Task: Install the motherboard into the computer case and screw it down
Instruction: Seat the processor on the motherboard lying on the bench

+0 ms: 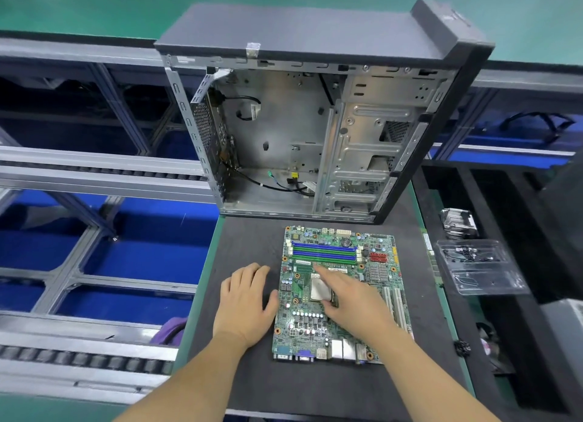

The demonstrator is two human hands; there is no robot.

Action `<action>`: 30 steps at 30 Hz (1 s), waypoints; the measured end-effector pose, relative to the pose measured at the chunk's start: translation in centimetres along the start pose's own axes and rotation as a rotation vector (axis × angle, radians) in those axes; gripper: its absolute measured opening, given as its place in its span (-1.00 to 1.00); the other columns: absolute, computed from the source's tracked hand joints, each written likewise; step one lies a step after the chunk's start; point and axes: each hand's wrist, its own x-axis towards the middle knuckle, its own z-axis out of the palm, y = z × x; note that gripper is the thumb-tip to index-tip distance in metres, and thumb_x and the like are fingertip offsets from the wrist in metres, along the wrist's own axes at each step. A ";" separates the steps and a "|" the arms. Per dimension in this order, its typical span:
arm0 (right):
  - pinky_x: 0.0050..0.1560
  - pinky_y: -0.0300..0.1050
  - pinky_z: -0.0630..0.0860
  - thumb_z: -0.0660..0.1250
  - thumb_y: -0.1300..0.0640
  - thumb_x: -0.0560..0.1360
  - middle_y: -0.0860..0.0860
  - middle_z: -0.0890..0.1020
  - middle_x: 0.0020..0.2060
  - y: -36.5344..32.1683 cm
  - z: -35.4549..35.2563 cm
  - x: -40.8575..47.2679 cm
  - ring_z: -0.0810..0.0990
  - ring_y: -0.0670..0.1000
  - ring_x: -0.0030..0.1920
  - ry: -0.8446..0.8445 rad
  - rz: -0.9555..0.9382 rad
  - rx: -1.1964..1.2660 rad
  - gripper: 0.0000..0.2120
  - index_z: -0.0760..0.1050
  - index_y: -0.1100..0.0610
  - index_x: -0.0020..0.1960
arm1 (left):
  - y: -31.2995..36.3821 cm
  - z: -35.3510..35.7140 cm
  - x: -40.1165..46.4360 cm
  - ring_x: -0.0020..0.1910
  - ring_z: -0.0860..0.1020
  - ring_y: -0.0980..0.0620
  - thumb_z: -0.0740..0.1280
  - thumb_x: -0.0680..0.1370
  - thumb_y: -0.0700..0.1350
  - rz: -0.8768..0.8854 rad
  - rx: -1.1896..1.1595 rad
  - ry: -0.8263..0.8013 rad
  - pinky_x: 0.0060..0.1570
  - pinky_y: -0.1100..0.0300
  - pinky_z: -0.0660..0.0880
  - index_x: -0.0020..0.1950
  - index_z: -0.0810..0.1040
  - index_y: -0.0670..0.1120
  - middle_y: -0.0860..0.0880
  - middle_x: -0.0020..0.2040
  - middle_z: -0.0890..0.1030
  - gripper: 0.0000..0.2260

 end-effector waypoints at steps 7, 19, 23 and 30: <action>-0.09 -0.06 0.63 0.24 0.00 0.62 -0.17 0.48 0.42 0.3 0.2 0.0 0.64 -0.03 0.10 0.017 -0.014 -0.016 -0.36 0.07 -0.18 0.63 | 0.0 -0.1 0.0 0.36 0.33 0.05 0.00 0.54 0.21 -0.006 0.008 -0.006 0.36 0.03 0.27 0.39 0.40 0.06 0.09 0.34 0.42 -0.50; 0.00 -0.02 0.63 0.25 0.01 0.63 -0.18 0.45 0.45 0.1 0.5 -0.1 0.63 -0.01 0.16 0.014 0.007 0.025 -0.40 0.15 -0.15 0.62 | 0.2 -0.3 -0.1 0.35 0.35 0.02 0.00 0.54 0.20 -0.001 0.003 -0.001 0.35 0.02 0.27 0.38 0.42 0.04 0.07 0.33 0.44 -0.50; -0.08 -0.09 0.60 0.24 0.00 0.63 -0.19 0.45 0.42 0.1 0.6 0.0 0.63 -0.01 0.12 0.031 0.012 0.011 -0.43 0.19 -0.17 0.60 | 0.1 -0.3 0.0 0.35 0.35 0.02 0.00 0.53 0.20 -0.001 0.004 0.000 0.33 0.02 0.27 0.37 0.43 0.04 0.06 0.33 0.44 -0.50; -0.21 -0.13 0.54 0.26 -0.03 0.64 -0.20 0.43 0.38 -0.2 1.1 0.2 0.63 -0.01 0.05 0.039 0.002 0.000 -0.45 0.21 -0.16 0.59 | 0.1 -0.2 0.0 0.34 0.36 0.01 0.02 0.54 0.19 0.003 -0.003 0.007 0.32 0.01 0.29 0.35 0.44 0.04 0.06 0.31 0.46 -0.52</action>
